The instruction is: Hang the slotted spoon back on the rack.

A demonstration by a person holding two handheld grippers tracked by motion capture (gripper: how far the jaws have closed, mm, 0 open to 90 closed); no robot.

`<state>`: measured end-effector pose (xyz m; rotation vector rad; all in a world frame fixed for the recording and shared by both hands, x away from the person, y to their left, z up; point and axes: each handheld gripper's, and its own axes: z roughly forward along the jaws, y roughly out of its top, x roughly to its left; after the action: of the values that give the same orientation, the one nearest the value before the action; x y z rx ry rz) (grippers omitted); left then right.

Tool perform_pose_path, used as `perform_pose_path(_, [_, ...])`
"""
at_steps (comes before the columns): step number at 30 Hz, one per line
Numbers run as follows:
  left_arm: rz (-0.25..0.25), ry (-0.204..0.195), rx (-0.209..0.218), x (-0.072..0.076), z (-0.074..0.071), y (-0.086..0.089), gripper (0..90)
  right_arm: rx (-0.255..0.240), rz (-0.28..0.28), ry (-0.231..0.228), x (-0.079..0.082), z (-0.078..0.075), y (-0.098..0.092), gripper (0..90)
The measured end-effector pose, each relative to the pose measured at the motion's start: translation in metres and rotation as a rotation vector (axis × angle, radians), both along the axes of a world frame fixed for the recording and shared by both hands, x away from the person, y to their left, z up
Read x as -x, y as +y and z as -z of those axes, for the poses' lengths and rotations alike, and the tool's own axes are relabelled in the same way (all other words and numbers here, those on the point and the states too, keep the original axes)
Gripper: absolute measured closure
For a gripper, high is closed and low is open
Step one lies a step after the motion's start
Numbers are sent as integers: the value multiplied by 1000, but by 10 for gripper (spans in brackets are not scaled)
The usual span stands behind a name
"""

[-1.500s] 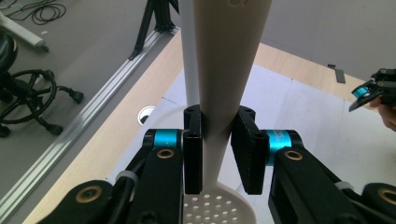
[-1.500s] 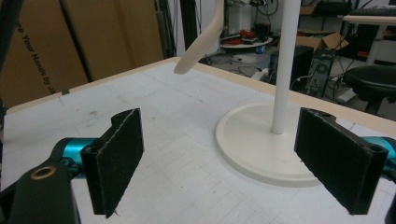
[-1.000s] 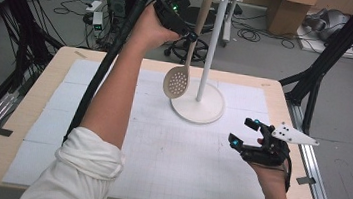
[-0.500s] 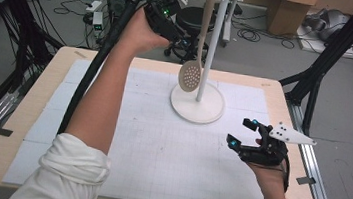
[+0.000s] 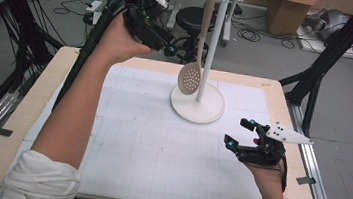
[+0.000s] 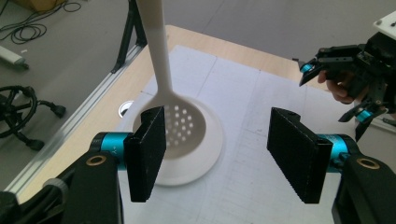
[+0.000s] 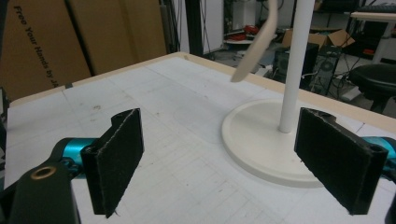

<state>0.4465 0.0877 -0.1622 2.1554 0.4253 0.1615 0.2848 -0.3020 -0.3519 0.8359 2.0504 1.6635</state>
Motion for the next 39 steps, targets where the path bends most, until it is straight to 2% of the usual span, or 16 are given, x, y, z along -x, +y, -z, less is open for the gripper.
perform_pose_path(3, [-11,5,24,3,7,14,358,7,-3,3,0,1,2,150])
perform_pose_path(5, [-19,4,57,5,12,23,324,5,-2,5,0,1,2,150])
perform_pose_path(8, [-25,1,46,9,19,32,299,7,-2,6,0,1,2,150])
perform_pose_path(17, [-43,-8,100,23,43,58,260,15,-2,5,-1,3,3,150])
perform_pose_path(27, [-22,-35,130,50,68,71,204,17,-3,12,-1,4,3,151])
perform_pose_path(33, [18,-19,143,64,94,73,185,24,-6,14,-2,5,5,151])
perform_pose_path(39, [-2,-34,128,76,115,80,174,19,-4,17,-2,5,4,151])
